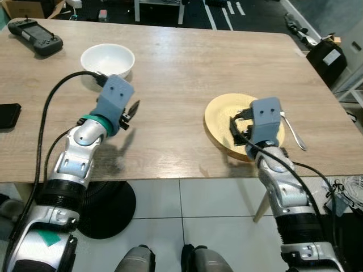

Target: Setting the table

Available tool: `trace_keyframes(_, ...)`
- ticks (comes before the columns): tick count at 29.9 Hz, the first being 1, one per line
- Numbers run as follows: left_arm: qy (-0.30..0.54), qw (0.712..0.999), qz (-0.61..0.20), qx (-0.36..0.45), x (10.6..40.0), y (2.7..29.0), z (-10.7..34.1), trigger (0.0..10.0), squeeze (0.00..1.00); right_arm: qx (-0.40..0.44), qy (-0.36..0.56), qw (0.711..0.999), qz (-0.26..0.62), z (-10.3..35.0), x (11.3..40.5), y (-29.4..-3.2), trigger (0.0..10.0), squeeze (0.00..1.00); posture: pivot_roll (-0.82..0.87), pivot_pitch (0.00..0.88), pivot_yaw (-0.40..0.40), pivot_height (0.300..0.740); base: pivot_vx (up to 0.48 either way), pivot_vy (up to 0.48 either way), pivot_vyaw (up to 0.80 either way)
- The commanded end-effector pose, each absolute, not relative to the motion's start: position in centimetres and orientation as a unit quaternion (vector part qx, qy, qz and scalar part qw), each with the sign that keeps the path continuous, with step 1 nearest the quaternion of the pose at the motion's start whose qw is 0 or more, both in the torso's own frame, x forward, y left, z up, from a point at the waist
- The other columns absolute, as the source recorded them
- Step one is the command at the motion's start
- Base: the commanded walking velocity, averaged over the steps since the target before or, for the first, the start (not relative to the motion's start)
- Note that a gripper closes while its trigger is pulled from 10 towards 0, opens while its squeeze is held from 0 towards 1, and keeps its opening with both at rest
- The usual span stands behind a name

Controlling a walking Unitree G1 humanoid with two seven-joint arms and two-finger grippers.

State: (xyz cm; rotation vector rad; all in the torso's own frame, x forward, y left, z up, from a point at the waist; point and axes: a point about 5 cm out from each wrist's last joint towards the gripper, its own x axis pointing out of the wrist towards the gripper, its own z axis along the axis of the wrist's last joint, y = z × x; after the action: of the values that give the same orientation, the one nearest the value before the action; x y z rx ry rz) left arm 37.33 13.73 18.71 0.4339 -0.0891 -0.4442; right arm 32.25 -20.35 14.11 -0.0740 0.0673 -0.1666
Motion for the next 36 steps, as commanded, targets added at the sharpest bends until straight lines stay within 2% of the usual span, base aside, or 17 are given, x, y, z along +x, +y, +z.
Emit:
trace_keyframes(1,-0.055,0.939,-0.256,0.224,37.8,11.6,19.0,10.0,0.0,-0.003,0.036,0.991,-0.13,13.8,31.2,-22.6,10.0,0.0,0.07,0.078,-0.016,0.74,0.0,0.0,0.0)
trace_keyframes(5,-0.058,0.933,-0.272,0.229,38.3,10.3,19.3,10.0,0.0,0.012,0.025,0.99,-0.138,14.0,30.7,-23.2,10.0,0.0,0.05,0.078,-0.011,0.74,0.0,0.0,0.0)
trace_keyframes(8,-0.06,0.929,-0.288,0.226,38.7,8.4,19.8,10.0,0.0,-0.015,0.042,0.986,-0.158,13.6,30.4,-24.1,10.0,0.0,0.03,0.076,0.002,0.74,0.0,0.0,0.0)
trace_keyframes(16,-0.07,0.927,-0.303,0.211,38.2,7.8,19.9,10.0,0.0,-0.063,0.088,0.975,-0.194,11.9,30.6,-24.5,10.0,0.0,0.06,0.087,-0.018,0.74,0.0,0.0,0.0)
trace_keyframes(18,-0.073,0.931,-0.302,0.192,37.5,9.0,19.5,10.0,0.0,0.027,0.111,0.978,-0.177,10.9,31.5,-23.5,10.0,0.0,0.09,0.094,-0.03,0.74,0.0,0.0,0.0)
trace_keyframes(20,-0.073,0.931,-0.302,0.192,37.5,9.0,19.5,10.0,0.0,0.027,0.111,0.978,-0.177,10.9,31.5,-23.5,10.0,0.0,0.09,0.094,-0.03,0.74,0.0,0.0,0.0)
trace_keyframes(22,-0.074,0.936,-0.296,0.178,36.8,10.2,19.2,10.0,0.0,0.126,0.134,0.975,-0.127,10.1,32.5,-21.6,10.0,0.0,0.11,0.096,-0.029,0.74,0.0,0.0,0.0)
trace_keyframes(23,-0.074,0.936,-0.296,0.178,36.8,10.2,19.2,10.0,0.0,0.126,0.134,0.975,-0.127,10.1,32.5,-21.6,10.0,0.0,0.11,0.096,-0.029,0.74,0.0,0.0,0.0)
trace_keyframes(26,-0.075,0.938,-0.291,0.173,35.9,11.3,18.9,10.0,0.0,0.2,0.158,0.965,-0.068,9.3,33.4,-19.7,10.0,0.0,0.12,0.093,-0.028,0.74,0.0,0.0,0.0)
trace_keyframes(32,-0.074,0.938,-0.291,0.174,35.6,11.7,18.8,10.0,0.0,0.18,0.152,0.971,-0.032,9.5,33.9,-18.8,10.0,0.0,0.13,0.092,-0.028,0.74,0.0,0.0,0.0)
trace_keyframes(33,-0.071,0.939,-0.286,0.176,35.5,12.1,18.7,10.0,0.0,0.121,0.156,0.98,0.039,9.5,34.1,-16.7,10.0,0.0,0.13,0.085,-0.031,0.74,0.0,0.0,0.0)
trace_keyframes(36,-0.069,0.94,-0.283,0.176,35.4,12.3,18.6,10.0,0.0,0.103,0.164,0.978,0.071,9.3,34.0,-15.7,10.0,0.0,0.13,0.085,-0.032,0.74,0.0,0.0,0.0)
